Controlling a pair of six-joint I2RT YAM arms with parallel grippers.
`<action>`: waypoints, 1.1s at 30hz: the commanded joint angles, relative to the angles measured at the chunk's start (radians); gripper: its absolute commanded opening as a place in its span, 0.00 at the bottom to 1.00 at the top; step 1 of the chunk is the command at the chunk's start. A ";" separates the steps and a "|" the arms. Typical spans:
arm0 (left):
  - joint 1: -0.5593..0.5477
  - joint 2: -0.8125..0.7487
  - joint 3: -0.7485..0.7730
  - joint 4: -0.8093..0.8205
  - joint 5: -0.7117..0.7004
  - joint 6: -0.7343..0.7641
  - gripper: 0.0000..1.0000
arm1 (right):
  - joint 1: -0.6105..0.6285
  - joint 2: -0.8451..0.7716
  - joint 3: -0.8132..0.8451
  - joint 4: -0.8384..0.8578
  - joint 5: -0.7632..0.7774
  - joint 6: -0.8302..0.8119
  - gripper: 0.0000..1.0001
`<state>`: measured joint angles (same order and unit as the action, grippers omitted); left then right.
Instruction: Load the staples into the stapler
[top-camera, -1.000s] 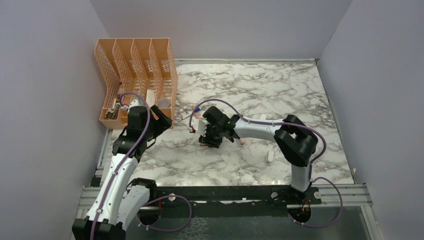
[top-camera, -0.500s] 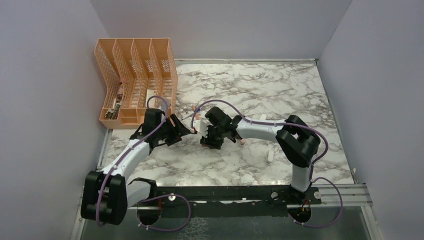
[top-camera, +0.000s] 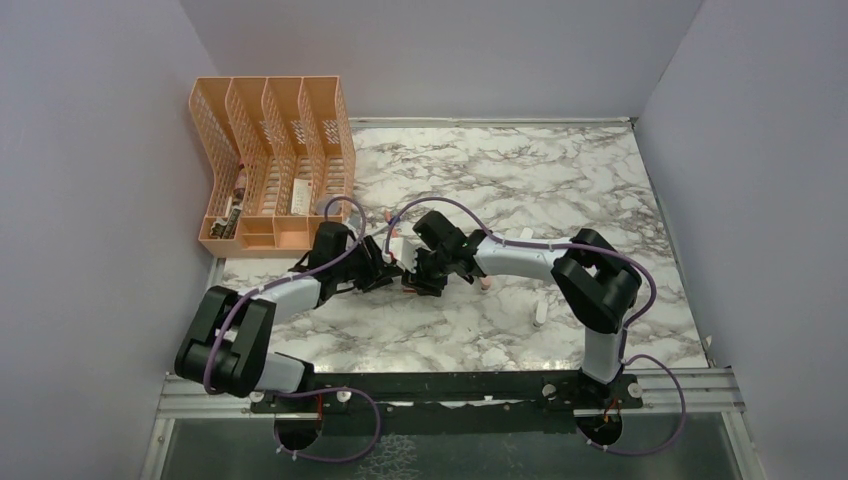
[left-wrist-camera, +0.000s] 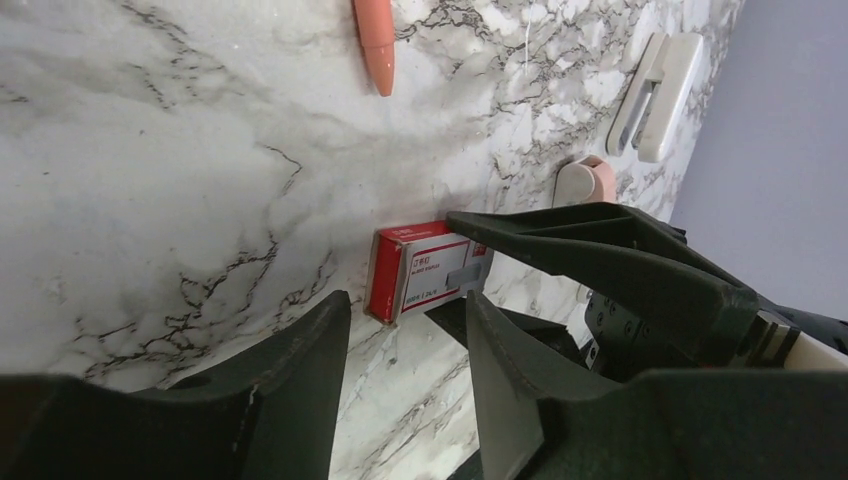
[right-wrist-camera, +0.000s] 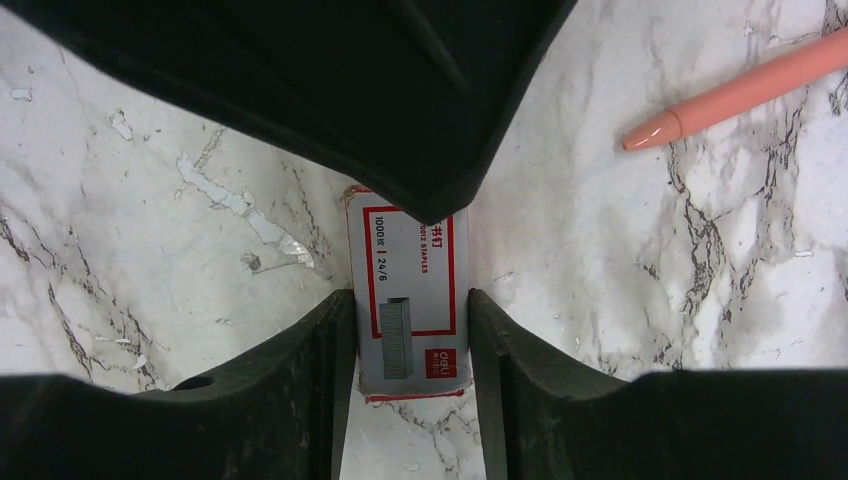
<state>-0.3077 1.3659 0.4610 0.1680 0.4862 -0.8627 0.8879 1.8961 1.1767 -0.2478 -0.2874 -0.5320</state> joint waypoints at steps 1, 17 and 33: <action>-0.021 0.034 -0.009 0.121 0.025 -0.010 0.46 | -0.007 0.018 -0.022 0.015 -0.018 -0.020 0.48; -0.077 0.106 -0.022 0.199 0.016 0.013 0.33 | -0.006 0.029 0.013 -0.001 -0.039 -0.028 0.48; -0.084 0.147 -0.094 0.325 0.046 -0.034 0.30 | -0.004 0.028 0.001 0.057 -0.077 -0.021 0.51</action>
<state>-0.3820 1.5028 0.3897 0.4358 0.5037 -0.8871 0.8841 1.9076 1.1866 -0.2356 -0.3359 -0.5434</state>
